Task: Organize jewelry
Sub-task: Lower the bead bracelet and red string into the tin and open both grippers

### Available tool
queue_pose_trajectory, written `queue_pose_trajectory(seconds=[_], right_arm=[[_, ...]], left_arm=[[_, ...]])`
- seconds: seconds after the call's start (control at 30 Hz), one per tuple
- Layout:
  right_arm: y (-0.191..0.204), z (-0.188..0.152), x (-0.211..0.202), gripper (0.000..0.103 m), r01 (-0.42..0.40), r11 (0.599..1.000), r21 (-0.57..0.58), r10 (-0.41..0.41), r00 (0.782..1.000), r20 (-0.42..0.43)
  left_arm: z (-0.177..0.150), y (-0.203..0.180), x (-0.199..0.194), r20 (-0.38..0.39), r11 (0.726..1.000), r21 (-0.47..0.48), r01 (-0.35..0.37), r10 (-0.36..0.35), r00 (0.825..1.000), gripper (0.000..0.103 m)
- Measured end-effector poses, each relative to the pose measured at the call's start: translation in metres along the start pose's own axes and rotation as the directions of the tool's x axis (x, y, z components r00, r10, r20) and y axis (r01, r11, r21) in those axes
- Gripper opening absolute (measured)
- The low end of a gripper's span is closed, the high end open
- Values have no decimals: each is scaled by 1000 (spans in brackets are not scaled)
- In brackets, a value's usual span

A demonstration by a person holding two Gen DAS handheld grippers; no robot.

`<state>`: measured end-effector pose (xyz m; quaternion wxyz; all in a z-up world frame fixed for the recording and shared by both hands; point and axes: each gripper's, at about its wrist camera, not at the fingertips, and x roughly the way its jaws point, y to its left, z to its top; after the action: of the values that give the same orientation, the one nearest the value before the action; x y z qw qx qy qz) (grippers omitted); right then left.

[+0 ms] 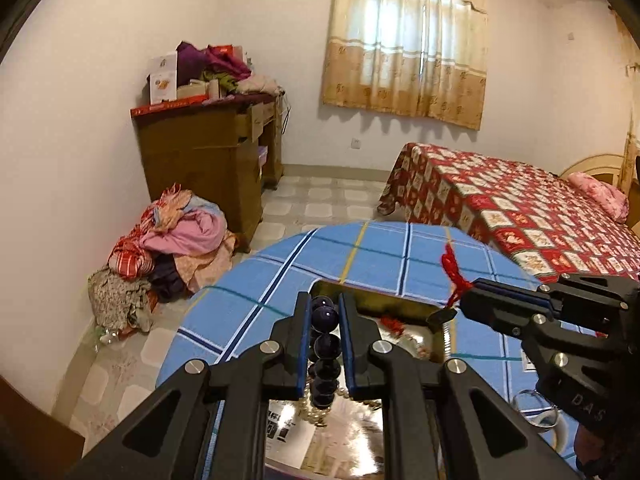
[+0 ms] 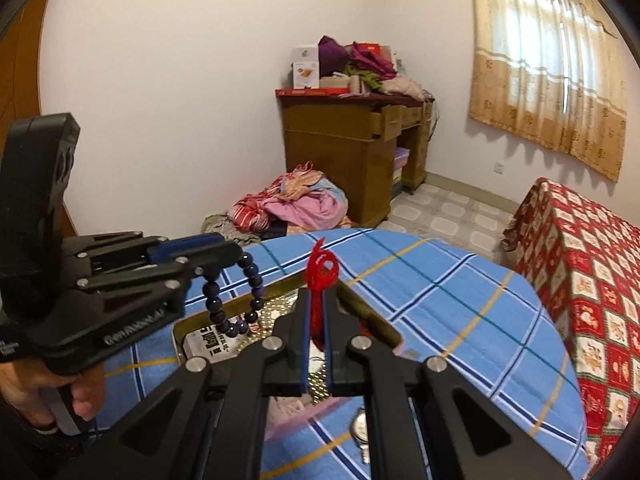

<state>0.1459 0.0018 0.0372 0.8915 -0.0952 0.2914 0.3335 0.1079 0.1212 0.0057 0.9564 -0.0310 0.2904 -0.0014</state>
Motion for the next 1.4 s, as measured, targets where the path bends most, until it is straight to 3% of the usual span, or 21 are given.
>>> queue_pose_trajectory(seconds=[0.57,1.4], right_arm=[[3,-33,45,8,10,1000,-13,-12,988,-153],[15,-36,46,8,-20,999,-31,14,984,-177]], left_arm=[[-24,12,43,-105,999,-6,-41,41,994,14],[-29,17,48,-127,998,-10,-57,55,990,14]])
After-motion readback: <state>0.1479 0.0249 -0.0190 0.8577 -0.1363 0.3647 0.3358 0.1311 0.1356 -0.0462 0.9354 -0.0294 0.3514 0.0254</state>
